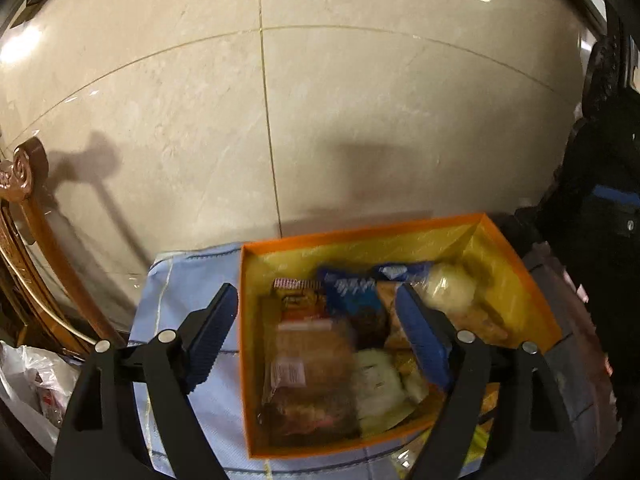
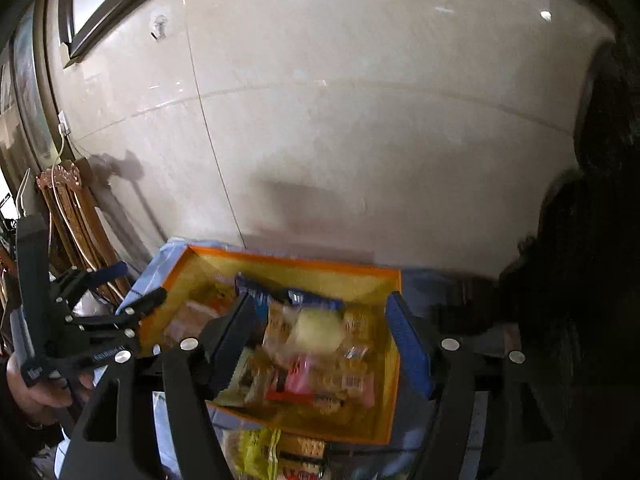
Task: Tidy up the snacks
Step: 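Carry both packs over the orange box and release them inside, then move both open grippers back toward the remaining snacks on the table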
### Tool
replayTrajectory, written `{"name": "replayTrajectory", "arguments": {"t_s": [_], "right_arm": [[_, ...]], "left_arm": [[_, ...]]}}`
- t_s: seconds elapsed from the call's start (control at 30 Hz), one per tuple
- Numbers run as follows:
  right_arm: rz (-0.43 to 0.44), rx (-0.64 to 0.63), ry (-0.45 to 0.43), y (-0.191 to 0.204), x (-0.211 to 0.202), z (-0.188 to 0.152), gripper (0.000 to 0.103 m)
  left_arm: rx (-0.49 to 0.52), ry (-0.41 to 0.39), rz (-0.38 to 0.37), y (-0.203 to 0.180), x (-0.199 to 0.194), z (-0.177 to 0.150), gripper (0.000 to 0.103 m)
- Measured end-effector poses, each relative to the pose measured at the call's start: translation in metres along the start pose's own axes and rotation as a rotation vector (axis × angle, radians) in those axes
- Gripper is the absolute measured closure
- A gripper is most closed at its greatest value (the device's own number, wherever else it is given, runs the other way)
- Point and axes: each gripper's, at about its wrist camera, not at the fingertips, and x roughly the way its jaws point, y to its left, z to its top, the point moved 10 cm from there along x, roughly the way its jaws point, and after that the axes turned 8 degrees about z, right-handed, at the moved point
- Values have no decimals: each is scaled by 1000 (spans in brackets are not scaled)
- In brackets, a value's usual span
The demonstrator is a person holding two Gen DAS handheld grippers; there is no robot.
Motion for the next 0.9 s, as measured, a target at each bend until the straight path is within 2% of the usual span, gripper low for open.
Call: {"name": "replayTrajectory", "arguments": {"t_s": [0.13,0.33,0.47,0.57,0.67,0.77,0.9], "right_arm": [[3,41,11,-4,-6,-34,35],[17,114,19,4,-23,-86,35],[4,177,54,3,-38,-140,33],[-14,212,136,1,-40,-197,31],[-27,193,226,5,-39,-247,30],[-79,201,285,-5,-37,-280,29],[-111,361,312,-32,-38,-307,27]], "left_arm": [[-24,7,-43,1,-12,-14,20],[14,21,-73,-9,-49,-58,20],[67,39,-108,-16,-77,-114,14],[126,76,-158,-28,-91,-168,12],[187,113,-202,-42,-100,-222,10],[217,168,-257,-59,-105,-266,10],[341,99,-278,-89,-121,-293,10]]}}
